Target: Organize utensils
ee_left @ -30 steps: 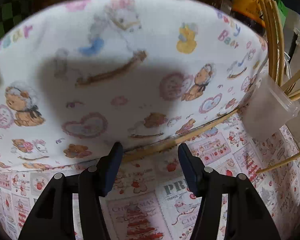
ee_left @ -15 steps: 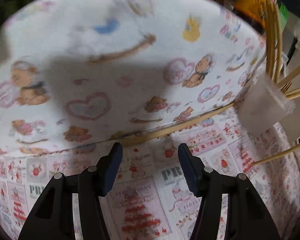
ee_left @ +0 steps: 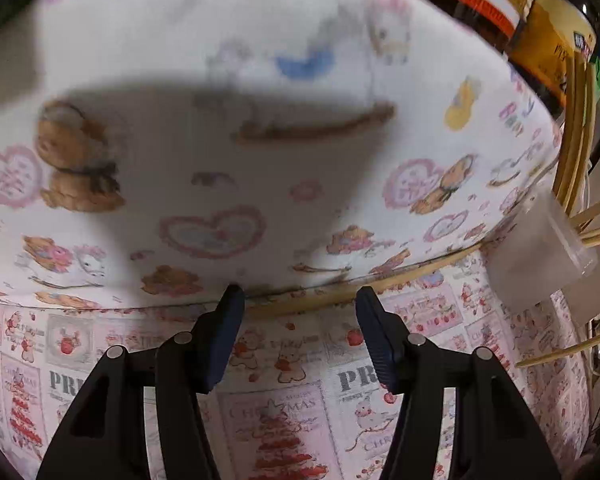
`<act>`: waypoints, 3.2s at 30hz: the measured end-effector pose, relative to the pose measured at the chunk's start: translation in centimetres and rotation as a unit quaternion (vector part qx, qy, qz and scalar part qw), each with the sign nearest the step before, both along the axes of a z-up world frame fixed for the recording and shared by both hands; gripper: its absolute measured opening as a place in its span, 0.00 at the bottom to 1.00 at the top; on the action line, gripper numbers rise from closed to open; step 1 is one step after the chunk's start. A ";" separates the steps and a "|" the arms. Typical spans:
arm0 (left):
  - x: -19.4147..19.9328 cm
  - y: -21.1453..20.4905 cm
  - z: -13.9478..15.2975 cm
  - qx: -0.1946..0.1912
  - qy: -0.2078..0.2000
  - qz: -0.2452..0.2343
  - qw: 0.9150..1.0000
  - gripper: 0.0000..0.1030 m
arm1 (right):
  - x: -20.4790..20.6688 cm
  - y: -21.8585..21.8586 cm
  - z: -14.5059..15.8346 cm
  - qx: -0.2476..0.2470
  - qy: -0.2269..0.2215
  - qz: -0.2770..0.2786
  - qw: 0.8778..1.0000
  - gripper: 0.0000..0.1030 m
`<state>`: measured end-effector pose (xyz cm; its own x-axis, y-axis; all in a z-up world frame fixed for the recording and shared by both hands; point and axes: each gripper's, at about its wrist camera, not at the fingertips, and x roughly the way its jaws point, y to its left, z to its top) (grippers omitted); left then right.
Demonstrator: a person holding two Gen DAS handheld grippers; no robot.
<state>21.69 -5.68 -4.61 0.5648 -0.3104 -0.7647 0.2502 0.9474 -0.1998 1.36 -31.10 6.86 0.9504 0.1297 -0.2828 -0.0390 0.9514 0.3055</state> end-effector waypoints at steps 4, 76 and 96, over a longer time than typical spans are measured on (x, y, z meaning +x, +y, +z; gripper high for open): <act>-0.1 -0.5 -0.2 0.012 -0.002 -0.009 1.000 0.60 | -0.1 0.1 0.1 -0.001 -0.001 0.003 1.000 0.07; -6.3 -5.1 -0.7 0.106 -0.029 -0.181 0.977 0.13 | 0.4 -2.7 0.5 0.061 0.014 -0.006 0.998 0.07; -19.6 1.5 11.2 0.019 -0.235 -0.059 0.970 0.00 | 0.1 -3.4 0.7 0.078 0.012 -0.006 0.997 0.07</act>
